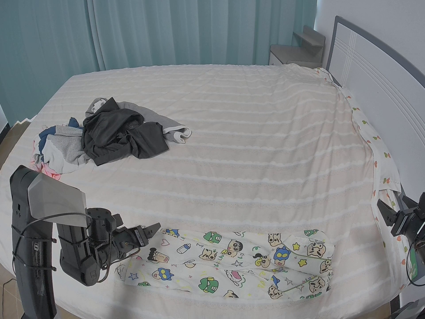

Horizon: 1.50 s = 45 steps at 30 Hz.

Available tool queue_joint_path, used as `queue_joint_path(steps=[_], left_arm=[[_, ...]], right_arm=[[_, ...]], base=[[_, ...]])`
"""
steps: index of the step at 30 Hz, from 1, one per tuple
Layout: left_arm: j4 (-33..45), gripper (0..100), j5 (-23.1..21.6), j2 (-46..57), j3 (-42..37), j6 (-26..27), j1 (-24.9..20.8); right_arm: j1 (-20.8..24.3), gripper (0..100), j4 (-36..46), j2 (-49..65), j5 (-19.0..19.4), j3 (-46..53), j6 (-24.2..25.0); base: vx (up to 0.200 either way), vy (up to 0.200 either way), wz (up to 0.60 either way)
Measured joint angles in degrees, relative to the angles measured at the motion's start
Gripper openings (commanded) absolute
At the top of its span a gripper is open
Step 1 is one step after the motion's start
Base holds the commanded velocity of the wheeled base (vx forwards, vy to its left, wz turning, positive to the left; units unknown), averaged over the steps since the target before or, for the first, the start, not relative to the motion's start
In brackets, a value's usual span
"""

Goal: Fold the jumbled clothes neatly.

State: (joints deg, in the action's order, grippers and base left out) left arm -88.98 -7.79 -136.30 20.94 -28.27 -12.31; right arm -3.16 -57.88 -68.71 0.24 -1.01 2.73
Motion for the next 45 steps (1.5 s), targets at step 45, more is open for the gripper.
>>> queue_joint_path(steps=[45], left_arm=[[-0.02,0,-5.6,11.45,-19.47,7.91,2.45]], right_arm=[[-0.01,100,-0.01,0.07,0.0,0.0,0.0]], base=[[0.0,0.0,0.0]])
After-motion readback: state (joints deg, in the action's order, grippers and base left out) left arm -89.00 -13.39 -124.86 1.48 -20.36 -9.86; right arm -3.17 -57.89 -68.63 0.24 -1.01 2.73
